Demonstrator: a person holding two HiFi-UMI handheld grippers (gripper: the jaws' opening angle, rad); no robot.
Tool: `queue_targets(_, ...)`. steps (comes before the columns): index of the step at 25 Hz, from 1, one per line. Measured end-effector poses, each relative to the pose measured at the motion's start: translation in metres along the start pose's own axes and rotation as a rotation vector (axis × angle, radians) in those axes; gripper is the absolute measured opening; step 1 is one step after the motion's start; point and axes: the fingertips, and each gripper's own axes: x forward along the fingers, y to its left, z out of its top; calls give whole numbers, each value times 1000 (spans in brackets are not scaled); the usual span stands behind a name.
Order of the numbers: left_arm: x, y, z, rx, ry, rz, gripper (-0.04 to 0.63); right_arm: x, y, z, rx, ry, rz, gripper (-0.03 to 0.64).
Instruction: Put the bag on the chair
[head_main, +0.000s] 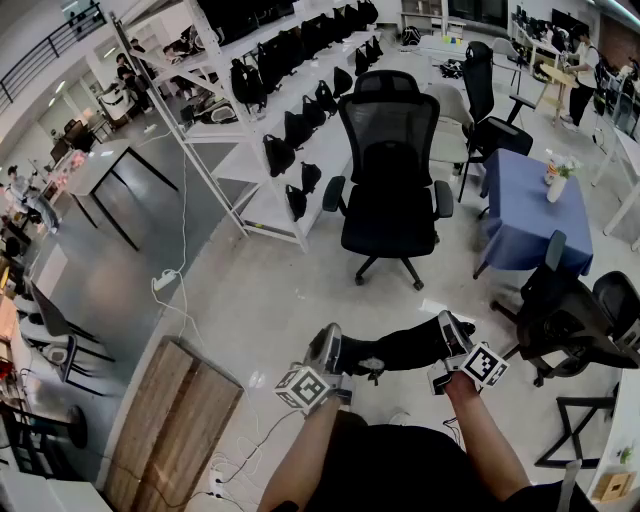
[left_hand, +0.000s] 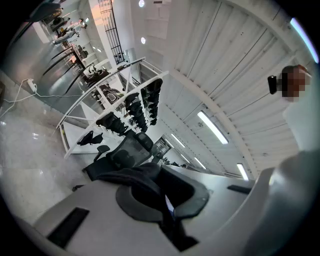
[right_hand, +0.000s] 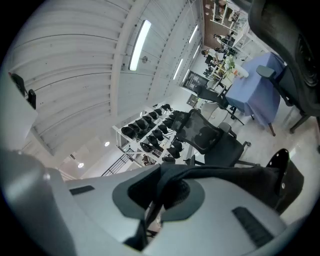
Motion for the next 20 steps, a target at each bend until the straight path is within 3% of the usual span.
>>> queue_targets(5,-2,-4,1,25,-9,-7,14,-10,-9,0,-8,25,-66,8)
queue_targets(8,1,-9,6,28,-27,-11,14,-3,4,2,-25,46,12,8)
queue_targets(20,27,-18,23,62,9,-35,14,17,10,14,-82,64,32,8)
